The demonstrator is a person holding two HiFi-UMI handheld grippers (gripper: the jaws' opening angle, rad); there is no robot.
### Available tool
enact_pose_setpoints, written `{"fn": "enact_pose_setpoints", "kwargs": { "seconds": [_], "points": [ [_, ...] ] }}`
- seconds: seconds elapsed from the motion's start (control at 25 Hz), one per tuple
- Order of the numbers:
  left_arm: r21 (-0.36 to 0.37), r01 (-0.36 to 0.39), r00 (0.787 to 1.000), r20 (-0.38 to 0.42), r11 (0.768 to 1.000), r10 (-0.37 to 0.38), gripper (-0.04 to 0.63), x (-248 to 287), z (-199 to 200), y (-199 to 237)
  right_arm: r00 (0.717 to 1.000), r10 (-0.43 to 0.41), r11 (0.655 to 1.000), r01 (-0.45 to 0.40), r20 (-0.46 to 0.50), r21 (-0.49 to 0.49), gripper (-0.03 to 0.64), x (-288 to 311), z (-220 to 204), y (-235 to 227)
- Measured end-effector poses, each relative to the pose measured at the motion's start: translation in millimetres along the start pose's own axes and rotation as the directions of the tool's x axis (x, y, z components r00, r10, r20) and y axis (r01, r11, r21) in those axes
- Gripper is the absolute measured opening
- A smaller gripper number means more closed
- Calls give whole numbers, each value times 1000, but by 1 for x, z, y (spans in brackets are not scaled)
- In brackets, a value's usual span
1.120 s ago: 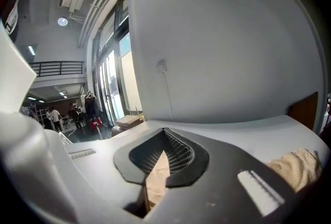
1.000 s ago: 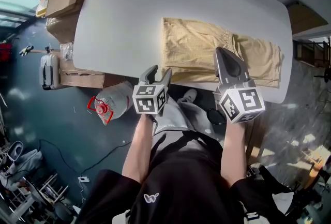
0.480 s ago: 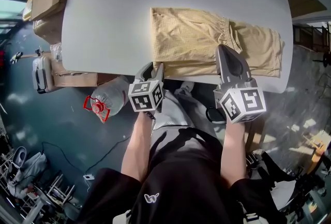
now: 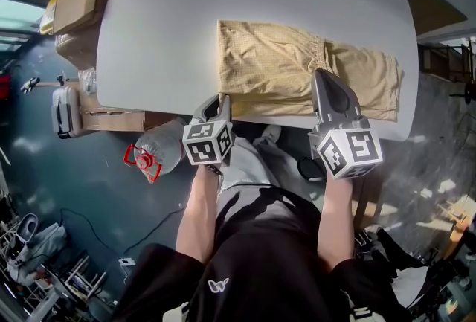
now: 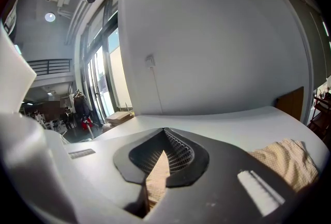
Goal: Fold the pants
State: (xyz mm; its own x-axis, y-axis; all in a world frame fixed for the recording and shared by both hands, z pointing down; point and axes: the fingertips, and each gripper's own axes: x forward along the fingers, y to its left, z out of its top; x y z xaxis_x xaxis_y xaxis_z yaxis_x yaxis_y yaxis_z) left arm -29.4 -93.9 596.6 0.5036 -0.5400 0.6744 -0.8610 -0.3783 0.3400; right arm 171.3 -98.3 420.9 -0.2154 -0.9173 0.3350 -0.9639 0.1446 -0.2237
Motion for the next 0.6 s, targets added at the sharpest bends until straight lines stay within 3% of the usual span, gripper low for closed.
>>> {"fn": "enact_pose_setpoints", "kwargs": {
  "seconds": [0.4, 0.6],
  "points": [
    [-16, -137, 989, 63, 990, 137, 57, -41, 34, 67, 998, 51, 999, -51, 44, 0, 5, 19, 19, 21],
    [18, -143, 984, 112, 990, 140, 55, -63, 65, 72, 994, 72, 997, -72, 86, -4, 5, 25, 37, 31]
  ]
}}
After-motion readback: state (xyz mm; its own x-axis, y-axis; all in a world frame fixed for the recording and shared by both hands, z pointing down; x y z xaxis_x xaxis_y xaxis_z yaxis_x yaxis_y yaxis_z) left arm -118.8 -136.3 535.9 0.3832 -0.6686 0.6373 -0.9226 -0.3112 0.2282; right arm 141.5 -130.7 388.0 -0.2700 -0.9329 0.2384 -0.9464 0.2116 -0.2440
